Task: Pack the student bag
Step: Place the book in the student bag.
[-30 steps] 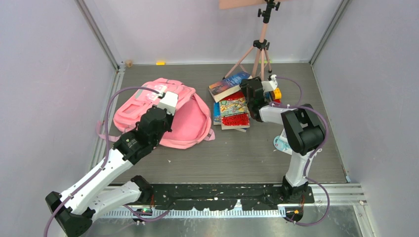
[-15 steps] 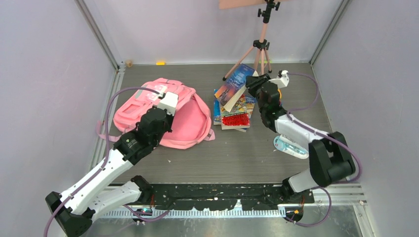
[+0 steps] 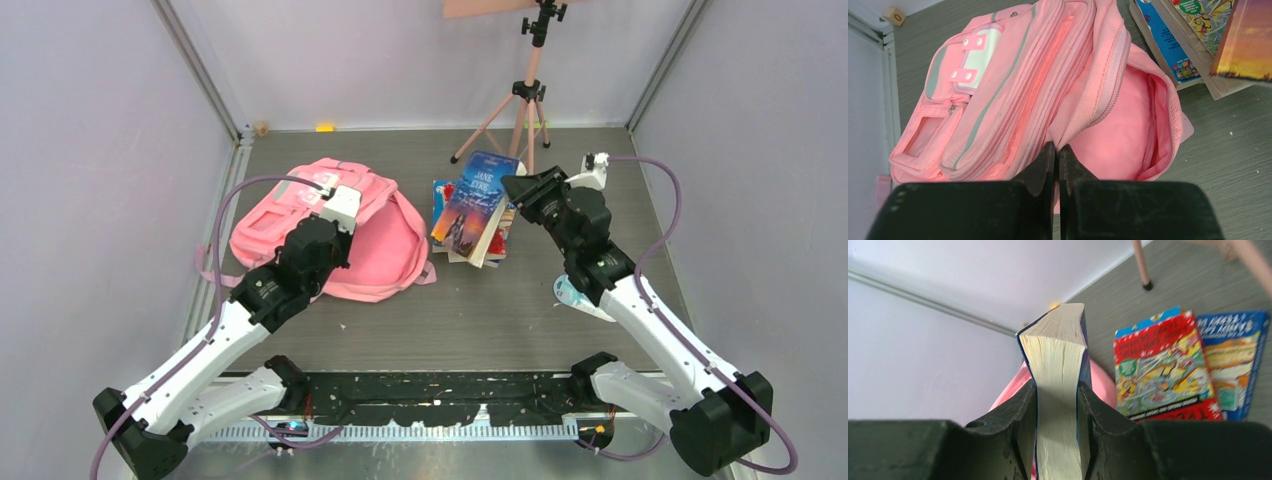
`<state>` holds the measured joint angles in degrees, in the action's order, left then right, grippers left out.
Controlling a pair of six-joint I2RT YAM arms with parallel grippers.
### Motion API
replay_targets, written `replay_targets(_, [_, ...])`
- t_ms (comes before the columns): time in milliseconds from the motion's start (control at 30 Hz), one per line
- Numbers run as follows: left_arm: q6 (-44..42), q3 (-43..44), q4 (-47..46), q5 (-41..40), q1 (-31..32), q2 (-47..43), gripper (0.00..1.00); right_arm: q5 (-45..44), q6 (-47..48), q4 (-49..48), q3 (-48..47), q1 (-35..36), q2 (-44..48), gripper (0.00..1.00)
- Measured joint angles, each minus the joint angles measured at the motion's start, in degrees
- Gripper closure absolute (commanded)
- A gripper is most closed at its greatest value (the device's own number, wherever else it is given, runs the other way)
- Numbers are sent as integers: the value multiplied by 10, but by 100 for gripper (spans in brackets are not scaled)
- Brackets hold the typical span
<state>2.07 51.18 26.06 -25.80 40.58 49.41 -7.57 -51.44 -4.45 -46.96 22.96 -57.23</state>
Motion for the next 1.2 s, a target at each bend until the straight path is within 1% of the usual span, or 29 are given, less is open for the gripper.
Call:
replay_targets(200, [6,0,0,7,-1,0,100,1,-87,-1,43,67,-5,99])
replay_targets(367, [6,0,0,10,-1,0,100,-1,-141,-9,49,128,-56,99])
replay_targets(533, [7,0,0,10,-1,-1,100,-16,-184,-54,49,176,-104,99])
replay_targets(767, [7,-2,0,14,-1,-2,100,-30,-248,-169,47,211,-219,99])
replay_targets(933, [7,-3,0,16,-1,-3,100,-38,-280,-230,31,224,-299,99])
replay_targets(1200, [8,-3,0,19,-1,-3,100,-42,-315,-306,-11,227,-374,99])
